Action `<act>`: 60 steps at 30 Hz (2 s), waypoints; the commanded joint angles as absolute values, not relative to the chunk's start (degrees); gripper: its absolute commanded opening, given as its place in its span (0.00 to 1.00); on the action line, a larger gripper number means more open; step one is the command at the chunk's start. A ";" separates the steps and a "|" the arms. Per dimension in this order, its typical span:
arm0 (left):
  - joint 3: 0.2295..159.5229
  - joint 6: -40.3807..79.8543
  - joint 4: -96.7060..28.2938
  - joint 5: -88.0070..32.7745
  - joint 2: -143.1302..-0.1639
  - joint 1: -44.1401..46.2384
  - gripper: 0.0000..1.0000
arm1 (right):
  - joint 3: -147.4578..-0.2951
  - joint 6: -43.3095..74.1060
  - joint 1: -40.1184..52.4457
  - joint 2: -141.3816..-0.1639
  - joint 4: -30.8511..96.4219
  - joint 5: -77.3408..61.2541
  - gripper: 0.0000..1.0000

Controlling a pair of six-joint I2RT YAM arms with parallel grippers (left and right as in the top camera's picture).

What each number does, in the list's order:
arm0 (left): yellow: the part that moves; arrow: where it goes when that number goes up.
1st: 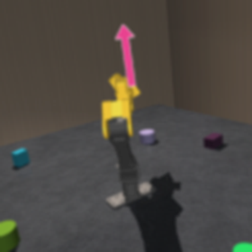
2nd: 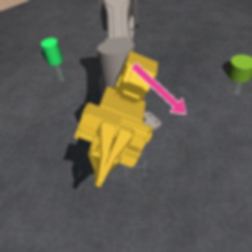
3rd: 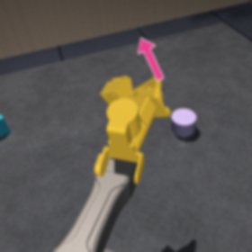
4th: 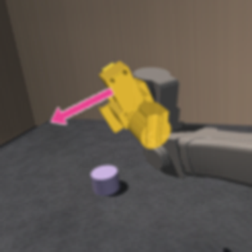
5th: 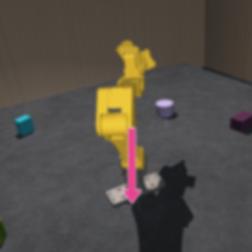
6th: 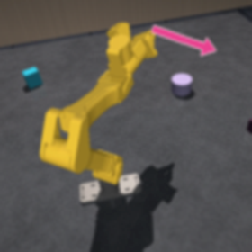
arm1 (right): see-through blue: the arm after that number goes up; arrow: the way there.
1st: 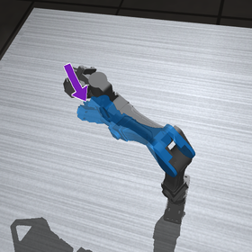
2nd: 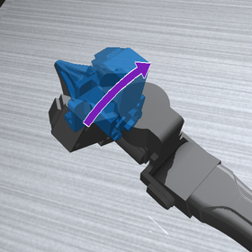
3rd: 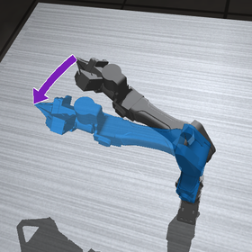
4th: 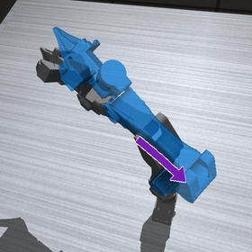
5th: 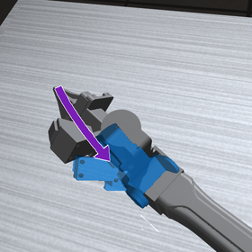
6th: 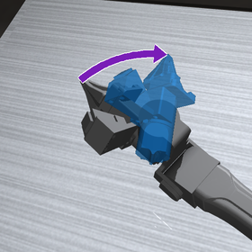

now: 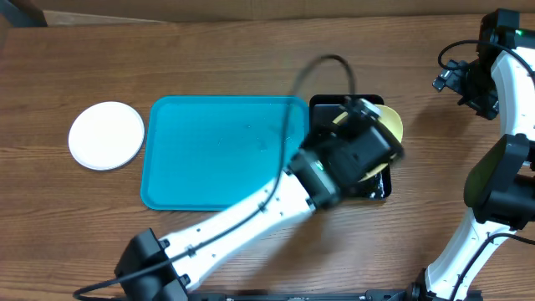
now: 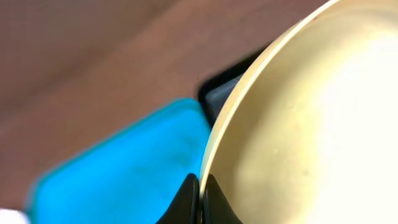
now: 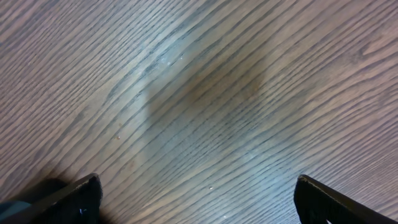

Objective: Clean dirty plates on tray and stack at the side

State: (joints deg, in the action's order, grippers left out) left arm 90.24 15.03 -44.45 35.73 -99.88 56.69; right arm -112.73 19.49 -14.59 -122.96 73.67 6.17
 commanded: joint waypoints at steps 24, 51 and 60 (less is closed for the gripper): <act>89.82 24.01 -57.34 -13.52 -100.07 -11.22 0.04 | -113.65 19.57 -14.66 -121.58 73.49 6.39 1.00; 78.17 30.26 -50.04 11.92 -100.07 -32.99 0.04 | -113.65 19.57 -14.66 -121.58 73.52 6.39 1.00; 75.99 30.30 -44.99 10.70 -100.07 -32.97 0.04 | -113.65 19.57 -14.66 -121.56 73.52 6.39 1.00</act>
State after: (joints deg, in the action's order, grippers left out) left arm 76.84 29.08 -46.30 11.60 -100.09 -32.77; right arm -112.73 19.49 -14.59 -122.96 73.67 6.20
